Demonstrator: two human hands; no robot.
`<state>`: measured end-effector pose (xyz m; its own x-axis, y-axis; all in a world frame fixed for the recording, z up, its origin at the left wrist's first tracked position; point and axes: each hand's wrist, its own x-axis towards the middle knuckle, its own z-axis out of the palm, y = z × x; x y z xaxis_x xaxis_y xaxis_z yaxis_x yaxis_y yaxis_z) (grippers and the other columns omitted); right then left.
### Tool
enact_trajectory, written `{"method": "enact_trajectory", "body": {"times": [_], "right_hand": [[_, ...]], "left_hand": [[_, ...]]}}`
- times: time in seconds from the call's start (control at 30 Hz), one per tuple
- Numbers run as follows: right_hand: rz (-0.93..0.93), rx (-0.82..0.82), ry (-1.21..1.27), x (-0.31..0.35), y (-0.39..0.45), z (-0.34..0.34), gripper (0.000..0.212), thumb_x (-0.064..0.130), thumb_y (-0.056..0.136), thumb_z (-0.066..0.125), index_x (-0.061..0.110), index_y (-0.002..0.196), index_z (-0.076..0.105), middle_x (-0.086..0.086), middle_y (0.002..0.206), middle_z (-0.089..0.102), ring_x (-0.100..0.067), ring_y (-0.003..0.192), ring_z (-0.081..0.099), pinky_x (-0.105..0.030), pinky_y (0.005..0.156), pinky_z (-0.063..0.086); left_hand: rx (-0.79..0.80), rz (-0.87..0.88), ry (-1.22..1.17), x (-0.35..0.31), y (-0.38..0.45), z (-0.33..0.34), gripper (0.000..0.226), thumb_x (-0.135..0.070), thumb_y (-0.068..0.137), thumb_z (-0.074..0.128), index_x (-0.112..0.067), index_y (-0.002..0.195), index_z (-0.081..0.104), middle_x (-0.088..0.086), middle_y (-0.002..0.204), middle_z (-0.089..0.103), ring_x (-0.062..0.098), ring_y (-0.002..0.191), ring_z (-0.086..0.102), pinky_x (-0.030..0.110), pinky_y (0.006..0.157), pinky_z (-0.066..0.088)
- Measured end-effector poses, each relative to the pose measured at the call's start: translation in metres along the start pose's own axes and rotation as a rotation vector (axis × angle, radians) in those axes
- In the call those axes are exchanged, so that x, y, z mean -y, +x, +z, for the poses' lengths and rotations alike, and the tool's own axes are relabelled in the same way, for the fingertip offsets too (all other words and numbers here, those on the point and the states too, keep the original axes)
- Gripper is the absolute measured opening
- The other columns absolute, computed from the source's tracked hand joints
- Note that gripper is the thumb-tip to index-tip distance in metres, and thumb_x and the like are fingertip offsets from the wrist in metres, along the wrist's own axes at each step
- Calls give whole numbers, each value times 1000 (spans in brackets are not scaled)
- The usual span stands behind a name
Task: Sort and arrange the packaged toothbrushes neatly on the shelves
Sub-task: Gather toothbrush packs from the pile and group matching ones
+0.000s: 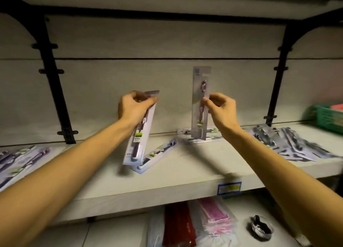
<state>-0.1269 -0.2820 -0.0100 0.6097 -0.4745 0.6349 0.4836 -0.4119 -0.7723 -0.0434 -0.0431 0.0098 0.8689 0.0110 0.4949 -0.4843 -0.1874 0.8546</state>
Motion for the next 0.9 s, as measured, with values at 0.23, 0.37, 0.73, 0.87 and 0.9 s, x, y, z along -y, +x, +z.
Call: {"method": "enact_trajectory", "body": {"times": [0.23,0.37,0.73,0.87,0.9], "right_hand": [[201,-71,120,22,-33,-31,15,18,100,57,4,101,63,-17,89,71,-23,70,70,-31,55,58],[306,-100,92,18,-53,-49,19,20,102,52,2,105,58,-11,84,69,-15,61,68,-30,52,57],[372,13,92,15,-69,-42,21,15,99,52,3,111,65,-6,85,67,-13,67,64,-24,55,56],[315,29,165,17,-75,-5,21,19,100,52,7,112,65,-5,92,69,-14,78,66,-28,70,58],[306,35,188,19,-78,7,21,20,100,52,7,112,64,-4,92,70,-15,80,67,-28,72,58]], "left_hand": [[221,-189,-405,-18,-41,30,34,-22,77,86,-4,102,72,3,81,72,10,62,63,27,72,56],[329,-275,-482,-19,-57,48,24,-10,84,76,-5,107,73,2,79,71,9,61,65,20,62,53],[375,-266,-529,-14,-67,49,48,10,84,66,-14,125,65,-3,91,74,4,70,70,17,60,53],[355,-237,-483,-7,-66,16,70,6,84,70,-22,144,45,4,106,76,18,91,72,37,87,57],[347,-251,-474,-5,-67,4,75,3,84,71,-23,147,40,4,109,76,21,97,72,42,94,54]]}}
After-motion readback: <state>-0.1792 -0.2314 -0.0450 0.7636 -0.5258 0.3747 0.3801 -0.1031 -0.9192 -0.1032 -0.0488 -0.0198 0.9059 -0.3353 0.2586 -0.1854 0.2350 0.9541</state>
